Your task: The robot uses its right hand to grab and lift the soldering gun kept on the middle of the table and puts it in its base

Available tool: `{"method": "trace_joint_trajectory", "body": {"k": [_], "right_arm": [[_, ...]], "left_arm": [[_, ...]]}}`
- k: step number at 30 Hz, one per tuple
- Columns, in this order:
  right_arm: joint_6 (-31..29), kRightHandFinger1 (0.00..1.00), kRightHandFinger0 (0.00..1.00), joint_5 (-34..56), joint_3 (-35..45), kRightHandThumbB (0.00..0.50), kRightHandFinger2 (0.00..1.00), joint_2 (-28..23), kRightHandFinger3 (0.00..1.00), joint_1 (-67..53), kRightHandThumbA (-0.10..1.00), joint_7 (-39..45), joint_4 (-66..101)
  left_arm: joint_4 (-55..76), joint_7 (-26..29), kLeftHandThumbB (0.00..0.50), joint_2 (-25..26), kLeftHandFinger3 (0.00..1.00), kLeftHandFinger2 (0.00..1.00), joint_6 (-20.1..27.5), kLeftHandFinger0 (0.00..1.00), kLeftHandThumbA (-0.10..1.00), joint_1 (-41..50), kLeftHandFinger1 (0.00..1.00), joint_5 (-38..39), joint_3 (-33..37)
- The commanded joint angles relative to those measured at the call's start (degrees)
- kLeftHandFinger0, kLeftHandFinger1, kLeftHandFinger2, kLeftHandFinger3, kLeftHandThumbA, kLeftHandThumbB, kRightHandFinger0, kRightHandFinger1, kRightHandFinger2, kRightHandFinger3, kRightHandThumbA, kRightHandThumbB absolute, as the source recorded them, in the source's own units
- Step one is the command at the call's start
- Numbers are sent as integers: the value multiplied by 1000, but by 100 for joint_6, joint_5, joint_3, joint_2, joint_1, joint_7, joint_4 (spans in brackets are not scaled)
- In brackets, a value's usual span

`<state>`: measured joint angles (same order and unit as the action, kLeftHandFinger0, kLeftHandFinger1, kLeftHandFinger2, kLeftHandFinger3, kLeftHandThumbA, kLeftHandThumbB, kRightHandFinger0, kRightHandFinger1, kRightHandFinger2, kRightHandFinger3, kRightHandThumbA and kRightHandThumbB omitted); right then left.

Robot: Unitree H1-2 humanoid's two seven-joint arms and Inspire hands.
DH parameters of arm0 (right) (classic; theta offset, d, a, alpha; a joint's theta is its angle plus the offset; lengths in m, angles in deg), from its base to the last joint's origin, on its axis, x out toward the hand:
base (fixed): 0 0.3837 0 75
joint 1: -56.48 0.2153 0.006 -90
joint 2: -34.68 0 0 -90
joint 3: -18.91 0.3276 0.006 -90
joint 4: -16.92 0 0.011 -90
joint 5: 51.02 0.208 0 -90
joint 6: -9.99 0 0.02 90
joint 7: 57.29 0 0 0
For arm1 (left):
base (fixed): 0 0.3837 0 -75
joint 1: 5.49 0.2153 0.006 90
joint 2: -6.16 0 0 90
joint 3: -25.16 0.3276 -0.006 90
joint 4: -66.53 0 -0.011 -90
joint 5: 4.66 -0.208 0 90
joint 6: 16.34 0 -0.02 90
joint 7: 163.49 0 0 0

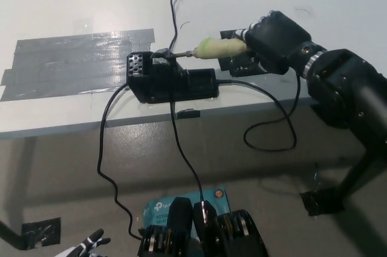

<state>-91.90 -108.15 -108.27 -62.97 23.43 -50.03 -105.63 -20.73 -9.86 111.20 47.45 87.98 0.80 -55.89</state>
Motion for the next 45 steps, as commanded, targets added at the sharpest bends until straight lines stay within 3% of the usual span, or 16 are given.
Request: {"method": "trace_joint_trajectory", "body": {"k": [1,6,10,12,14,16,17,19,22,23,29,32,35,40,43,45], "right_arm": [[-168,131,0,-385,-239,0,530,-5,67,451,17,-3,-165],[-216,117,0,-507,-466,0,486,106,54,704,41,-268,-543],[-304,50,0,-475,-561,0,434,247,91,930,-100,-459,-866],[-399,0,0,-502,-610,146,365,311,179,1002,-100,-776,-995],[-449,0,0,-630,-731,187,326,333,290,1045,-67,-978,-1053],[-460,0,0,-639,-751,141,280,347,221,1062,-6,-1092,-1097],[-381,0,0,-689,-797,42,280,414,190,1151,54,-971,-1119],[-447,0,0,-776,-862,110,261,469,126,1266,99,-1318,-1289],[-470,0,0,-878,-968,127,256,434,75,1300,149,-1606,-1313],[-434,0,0,-996,-1051,156,266,426,142,1315,165,-1722,-1227],[-566,0,0,-768,-992,134,273,561,300,1335,52,-1631,-1298],[-557,0,0,-837,-1030,150,218,677,160,1424,-30,-1716,-1381],[-767,0,0,-772,-1023,220,203,764,172,1473,-64,-1909,-1501],[-638,0,0,-882,-1114,208,231,820,235,1349,-58,-1740,-1464],[-577,0,0,-922,-1128,253,174,839,302,1223,-10,-1889,-1464],[-586,0,0,-898,-1151,211,169,867,156,1167,-92,-1767,-1512]], "left_arm": [[137,113,500,31,1000,811,-71,1000,1000,-25,761,-84,46],[114,123,500,-18,1000,825,-71,1000,1000,-61,798,-82,80],[143,112,500,-28,1000,817,-71,1000,1000,-87,785,-111,111],[166,97,500,-39,1000,818,-71,1000,1000,-75,786,-80,116],[191,86,500,-27,1000,819,-71,1000,1000,-62,774,-125,169],[226,86,499,-21,1000,805,-71,1000,1000,-64,769,-152,187],[237,92,491,-25,1000,797,-71,1000,1000,-71,757,-155,187],[248,131,500,-42,1000,789,-71,1000,1000,-102,769,-236,227],[256,134,500,-66,1000,786,-71,1000,1000,-126,747,-266,251],[267,127,500,-77,1000,785,-71,1000,1000,-129,739,-263,259],[305,141,494,-99,1000,795,-71,1000,1000,-156,744,-371,318],[328,92,483,-109,1000,815,-71,1000,1000,-159,770,-286,302],[313,123,497,-143,1000,810,-71,1000,1000,-165,745,-289,280],[324,111,496,-158,1000,814,-71,1000,1000,-157,745,-338,301],[336,100,480,-157,1000,823,-71,1000,1000,-152,765,-330,305],[292,62,495,-163,1000,836,-71,1000,1000,-164,792,-243,296]]}}
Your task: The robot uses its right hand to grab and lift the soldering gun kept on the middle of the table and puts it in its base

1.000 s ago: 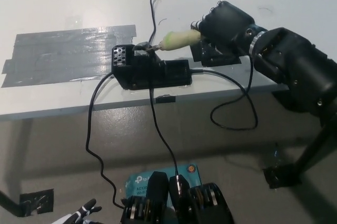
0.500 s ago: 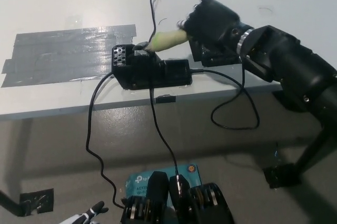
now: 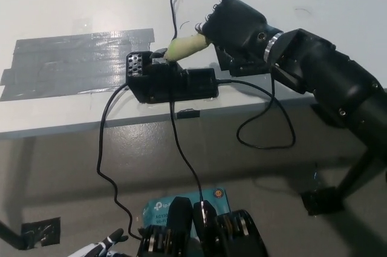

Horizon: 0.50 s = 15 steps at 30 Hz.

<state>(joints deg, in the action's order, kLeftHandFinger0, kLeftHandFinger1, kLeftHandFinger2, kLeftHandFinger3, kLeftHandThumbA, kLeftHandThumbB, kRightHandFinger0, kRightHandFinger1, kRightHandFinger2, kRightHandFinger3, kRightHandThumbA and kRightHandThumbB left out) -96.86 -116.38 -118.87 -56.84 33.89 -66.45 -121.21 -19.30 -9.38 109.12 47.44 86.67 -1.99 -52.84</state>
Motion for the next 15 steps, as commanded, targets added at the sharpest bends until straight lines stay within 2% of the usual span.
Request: {"method": "trace_joint_trajectory", "body": {"k": [1,3,4,5,6,7,8,9,10,11,12,13,15], "right_arm": [[-80,0,0,-83,-99,208,182,260,137,101,-100,-98,49],[-79,0,0,-67,-79,195,219,288,129,101,-100,-83,43],[36,11,0,-43,-28,207,257,296,166,59,-100,24,159],[131,27,0,-45,-27,207,304,295,385,68,-100,296,269],[128,16,0,115,62,234,344,332,496,75,-100,505,269],[140,29,0,145,91,246,391,343,651,76,-100,550,286],[145,24,0,151,117,249,392,352,670,73,-100,580,295],[225,540,376,180,153,319,948,343,1000,86,-60,847,392],[229,879,775,181,167,346,1000,340,1000,67,-2,912,426],[272,1000,895,137,151,335,1000,340,1000,95,74,1038,416],[430,1000,1000,-60,62,469,1000,346,1000,103,347,1111,445],[751,1000,1000,-467,-141,499,1000,374,1000,130,531,1240,469],[899,1000,1000,-603,-219,500,1000,401,1000,147,652,1308,552]], "left_arm": [[155,8,495,55,1000,840,-71,1000,1000,-28,798,21,-3],[161,16,486,64,1000,828,-71,1000,1000,-27,795,-7,-9],[157,35,491,52,1000,826,-71,1000,1000,-19,797,9,-16],[170,24,490,71,1000,825,-71,1000,1000,-25,797,-2,-9],[145,19,494,64,1000,817,-71,1000,1000,-42,797,26,-18],[135,17,495,68,1000,817,-71,1000,1000,-49,795,21,-19],[127,14,496,73,1000,817,-71,1000,1000,-57,794,19,-20],[129,17,499,71,1000,816,-71,1000,1000,-53,790,-12,-8],[131,16,500,74,1000,813,-71,1000,1000,-38,774,-16,-7],[116,29,500,67,1000,810,-71,1000,1000,-30,773,-15,-18],[119,31,481,72,1000,808,-71,1000,1000,-21,767,-14,-21],[117,41,484,79,1000,801,-71,1000,1000,-12,757,-26,-21],[97,35,499,90,1000,786,-71,1000,1000,-22,750,-14,-24]]}}
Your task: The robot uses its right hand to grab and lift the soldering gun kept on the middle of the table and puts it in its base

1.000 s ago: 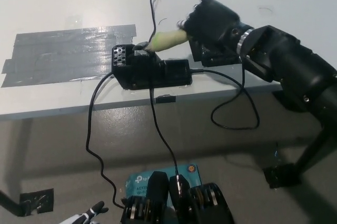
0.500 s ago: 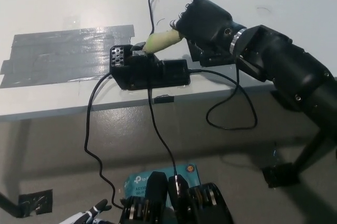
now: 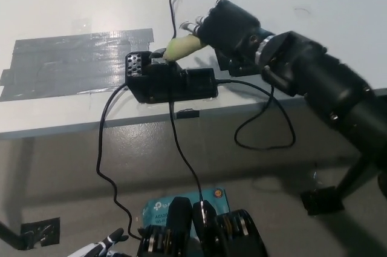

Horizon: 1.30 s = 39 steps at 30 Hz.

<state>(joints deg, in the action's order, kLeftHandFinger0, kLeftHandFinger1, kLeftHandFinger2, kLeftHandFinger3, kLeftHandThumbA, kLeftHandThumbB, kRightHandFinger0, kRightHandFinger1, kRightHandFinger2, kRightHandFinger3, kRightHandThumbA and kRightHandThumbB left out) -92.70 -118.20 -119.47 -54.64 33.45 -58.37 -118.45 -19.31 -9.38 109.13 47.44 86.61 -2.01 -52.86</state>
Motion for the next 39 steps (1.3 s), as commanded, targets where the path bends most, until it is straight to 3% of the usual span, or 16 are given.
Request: {"method": "trace_joint_trajectory", "body": {"k": [1,8,19,22,25,29,31,33,35,37,39], "right_arm": [[556,1000,1000,-456,-190,500,1000,201,1000,197,669,489,286],[794,1000,1000,-563,-88,500,1000,192,1000,76,750,420,711],[950,1000,1000,-583,271,500,1000,-104,1000,-139,715,912,1934],[950,1000,1000,-525,475,500,1000,-325,1000,-198,698,1664,2750],[937,1000,1000,-458,700,500,1000,-541,1000,-376,756,2206,3604],[1084,1000,1000,320,1198,500,1000,-937,1000,-1228,751,3253,5549],[1313,1000,1000,607,1364,500,1000,-1105,1000,-1640,738,3732,6277],[2016,1000,1000,1270,1642,500,1000,-1415,1000,-2295,684,4559,7434],[2070,1000,1000,1326,1724,500,1000,-1381,1000,-2356,678,4700,7547],[2737,1000,1000,2021,2268,500,1000,-1677,1000,-3331,526,4580,8448],[3040,1000,1000,2168,2548,500,1000,-1790,1000,-3647,510,4693,8751]], "left_arm": [[102,29,500,92,1000,784,-71,1000,1000,-14,749,-15,-21],[110,45,498,89,1000,781,-71,1000,1000,14,729,-51,-29],[63,-6,500,139,1000,753,-71,1000,1000,58,706,-36,-54],[61,-29,500,146,1000,782,-71,1000,1000,87,732,50,-101],[21,-2,500,122,1000,793,-71,1000,1000,80,730,54,-132],[138,67,499,153,1000,812,-71,1000,1000,136,737,-25,-153],[110,51,488,163,1000,853,-71,1000,1000,94,781,-52,-114],[185,64,492,182,1000,858,-71,1000,1000,99,790,-178,-56],[208,73,493,198,1000,857,-71,1000,1000,110,789,-175,-79],[275,100,500,213,1000,834,-71,1000,1000,187,793,-202,-91],[258,93,500,223,1000,829,-71,1000,1000,169,792,-190,-105]]}}
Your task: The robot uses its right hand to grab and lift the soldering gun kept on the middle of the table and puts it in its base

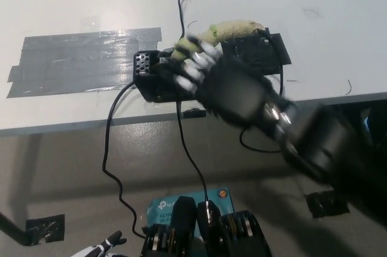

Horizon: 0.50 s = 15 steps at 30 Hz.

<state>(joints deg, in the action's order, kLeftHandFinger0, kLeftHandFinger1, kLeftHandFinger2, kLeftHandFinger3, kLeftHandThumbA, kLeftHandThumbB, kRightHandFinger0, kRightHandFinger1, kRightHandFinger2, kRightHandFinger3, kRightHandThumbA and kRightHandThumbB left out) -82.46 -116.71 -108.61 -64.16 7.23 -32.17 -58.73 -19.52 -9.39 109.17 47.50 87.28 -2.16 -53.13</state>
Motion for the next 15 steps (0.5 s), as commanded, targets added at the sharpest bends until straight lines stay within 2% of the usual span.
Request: {"method": "trace_joint_trajectory", "body": {"k": [1,4,7,11,13,15], "right_arm": [[2119,1000,1000,2123,1715,500,1000,-962,1000,-1304,525,1984,2923],[2156,1000,1000,2904,2695,499,1000,-1058,1000,-2275,408,1150,2850],[1736,1000,1000,3574,3541,422,1000,-1028,1000,-3142,448,504,2321],[1173,1000,1000,3699,3935,399,1000,-907,1000,-3746,396,63,1782],[618,1000,1000,4024,4171,387,1000,-691,1000,-4184,355,-365,1227],[273,1000,1000,4141,4313,365,1000,-549,1000,-4412,347,-561,781]], "left_arm": [[268,91,500,209,1000,829,-77,1000,1000,83,793,-175,-73],[207,111,487,196,1000,846,-77,1000,1000,41,790,-115,-132],[139,123,499,173,1000,831,-77,1000,1000,10,777,-98,-158],[176,167,483,176,1000,817,-77,1000,1000,52,757,-81,-216],[172,278,408,101,1000,882,-77,1000,1000,63,805,-120,-284],[146,532,381,-65,1000,873,-77,1000,1000,62,835,-176,-446]]}}
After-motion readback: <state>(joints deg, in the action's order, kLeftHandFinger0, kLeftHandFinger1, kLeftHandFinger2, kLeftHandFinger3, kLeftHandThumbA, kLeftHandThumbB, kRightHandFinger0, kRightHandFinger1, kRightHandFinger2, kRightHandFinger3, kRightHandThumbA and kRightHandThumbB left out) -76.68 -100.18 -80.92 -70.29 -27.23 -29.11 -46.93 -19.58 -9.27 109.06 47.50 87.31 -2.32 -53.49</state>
